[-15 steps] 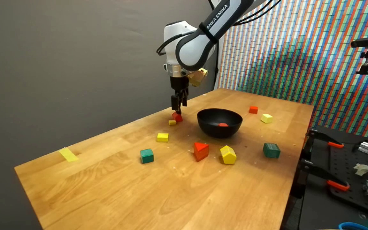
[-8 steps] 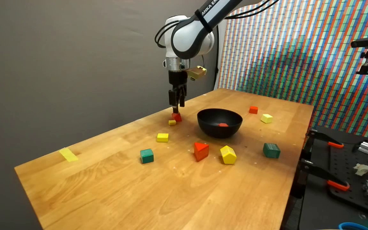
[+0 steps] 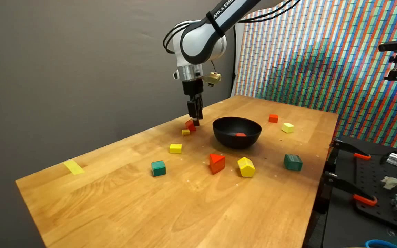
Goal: Pick up all the blocks from the table and put them in the black bowl.
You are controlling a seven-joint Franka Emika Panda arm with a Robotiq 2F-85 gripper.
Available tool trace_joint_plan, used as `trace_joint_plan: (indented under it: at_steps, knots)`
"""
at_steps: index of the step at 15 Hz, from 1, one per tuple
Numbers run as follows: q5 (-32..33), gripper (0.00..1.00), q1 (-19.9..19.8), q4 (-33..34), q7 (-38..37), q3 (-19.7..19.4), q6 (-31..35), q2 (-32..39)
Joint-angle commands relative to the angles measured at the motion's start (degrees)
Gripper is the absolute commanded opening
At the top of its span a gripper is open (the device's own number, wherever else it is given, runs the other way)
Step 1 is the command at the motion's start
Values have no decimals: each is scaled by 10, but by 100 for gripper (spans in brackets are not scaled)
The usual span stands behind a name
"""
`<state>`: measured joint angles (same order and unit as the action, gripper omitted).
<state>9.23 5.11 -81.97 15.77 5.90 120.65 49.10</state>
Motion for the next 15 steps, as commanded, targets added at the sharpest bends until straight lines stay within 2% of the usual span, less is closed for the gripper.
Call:
trace_joint_plan:
  at_steps: [1,2,6,8,9,11,14,15]
  knots:
    - [50,78,30,48,11,-21,-6,38]
    - [64,76,37,54,11,-24,-1,46]
    - [94,78,54,88,10,-29,11,72]
    - [99,75,58,104,9,-32,14,81]
    - [99,52,58,112,8,-33,14,84]
    - [97,50,57,112,5,-35,15,79]
    - [80,23,44,86,2,-29,13,51]
    - [74,20,39,79,-1,-27,14,45]
